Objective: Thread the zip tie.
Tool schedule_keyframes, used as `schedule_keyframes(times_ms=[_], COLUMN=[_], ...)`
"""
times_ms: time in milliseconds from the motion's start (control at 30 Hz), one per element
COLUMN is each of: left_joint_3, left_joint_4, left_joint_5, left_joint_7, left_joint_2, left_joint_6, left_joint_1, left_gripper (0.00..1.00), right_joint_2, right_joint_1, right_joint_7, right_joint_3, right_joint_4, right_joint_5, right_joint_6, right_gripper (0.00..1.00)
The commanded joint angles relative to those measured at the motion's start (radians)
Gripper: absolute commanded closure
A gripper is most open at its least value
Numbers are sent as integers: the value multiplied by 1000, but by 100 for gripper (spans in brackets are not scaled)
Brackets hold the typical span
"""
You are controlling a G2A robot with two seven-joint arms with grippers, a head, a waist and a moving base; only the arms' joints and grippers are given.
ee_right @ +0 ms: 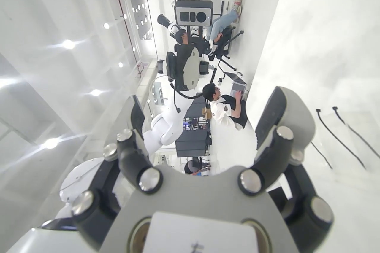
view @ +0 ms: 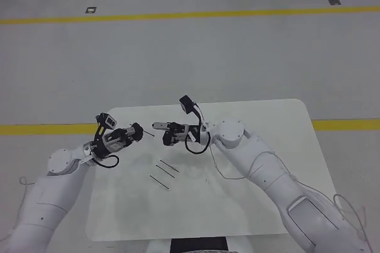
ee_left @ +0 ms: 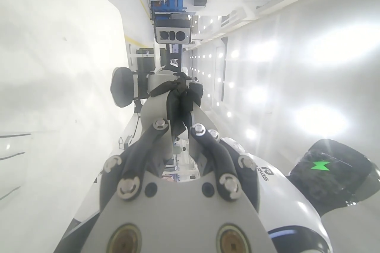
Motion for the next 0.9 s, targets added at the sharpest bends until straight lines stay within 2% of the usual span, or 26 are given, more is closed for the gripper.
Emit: schedule_keyframes(times_ms=[0, 167, 367, 467, 867], left_joint_3=[2, 5, 1, -5, -7], left_joint_4=[3, 10, 22, 22, 24], left_joint_5=[-1, -2, 0, -3, 1], left_joint_7=[-1, -4, -2, 0, 1], left_joint_2=[-1, -4, -5, -5, -5], left_joint_6=[-1, -6, -10, -14, -16], left_joint_1=[-1, -5, -11, -10, -9], left_gripper=[100, 100, 100, 100, 100], right_joint_2=[-3, -16, -35, -48, -48], right_joint_1=[3, 20, 56, 75, 75], right_joint_7=[-12, -20, 6, 33, 33], right_joint_3=[-1, -2, -9, -20, -20], right_joint_4=[9, 40, 81, 108, 108], right_joint_5=[-9, 8, 46, 69, 69], right_joint_6=[-30, -75, -96, -90, -90], right_gripper=[0, 0, 0, 0, 0])
